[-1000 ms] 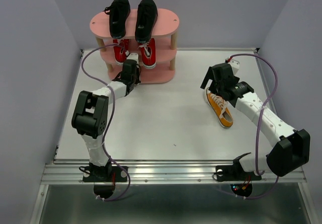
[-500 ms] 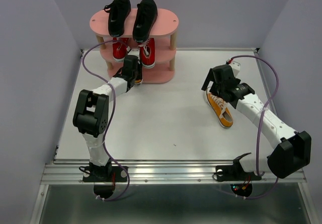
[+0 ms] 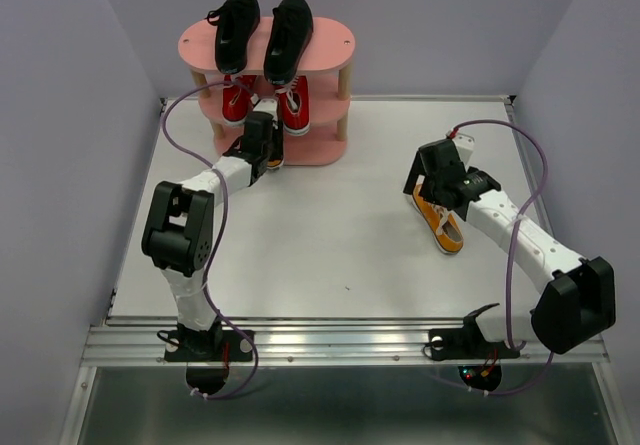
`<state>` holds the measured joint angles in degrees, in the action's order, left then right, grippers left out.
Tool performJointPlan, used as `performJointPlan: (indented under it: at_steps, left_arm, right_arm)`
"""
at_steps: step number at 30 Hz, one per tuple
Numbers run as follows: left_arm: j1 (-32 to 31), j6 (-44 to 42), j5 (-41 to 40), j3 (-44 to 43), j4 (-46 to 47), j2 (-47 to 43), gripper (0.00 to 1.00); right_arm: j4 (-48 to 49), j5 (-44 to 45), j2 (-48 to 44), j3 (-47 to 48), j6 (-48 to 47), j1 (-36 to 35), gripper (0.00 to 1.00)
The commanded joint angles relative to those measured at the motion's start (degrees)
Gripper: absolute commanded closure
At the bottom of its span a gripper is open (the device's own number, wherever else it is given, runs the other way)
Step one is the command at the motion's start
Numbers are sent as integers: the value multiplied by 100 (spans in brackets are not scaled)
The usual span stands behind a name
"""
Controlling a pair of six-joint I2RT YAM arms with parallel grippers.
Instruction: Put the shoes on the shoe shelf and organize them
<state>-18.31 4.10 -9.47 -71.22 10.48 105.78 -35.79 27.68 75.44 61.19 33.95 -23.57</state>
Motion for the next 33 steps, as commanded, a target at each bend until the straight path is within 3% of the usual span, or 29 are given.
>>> performJointPlan:
  at_steps: [1,5,7,14,28,30,33]
  left_arm:
    - [-120,-102,-177,196,156,-540,45]
    - [-182,-102,-248,363,112,-804,41]
    - [-208,-85,-274,433,95,-909,30]
    - [-270,73,-283,881,-2,-1401,29]
    - [-691,434,-327,1708,-266,-2473,28]
    - [-771,513,-344,1848,-345,-2693,28]
    - [-911,627,-371,2041,-441,-3009,28]
  right_arm:
    - [-95,247,85,-10,-231,151,0]
    - [-112,88,286,-19,-328,379,0]
    - [-147,62,366,-28,-372,493,0]
    - [-165,-315,673,-89,-653,994,0]
    - [19,-1221,1175,-590,-662,1048,1]
    - [28,-1309,1227,-634,-688,1048,3]
    - [28,-1318,1236,-678,-697,1048,23]
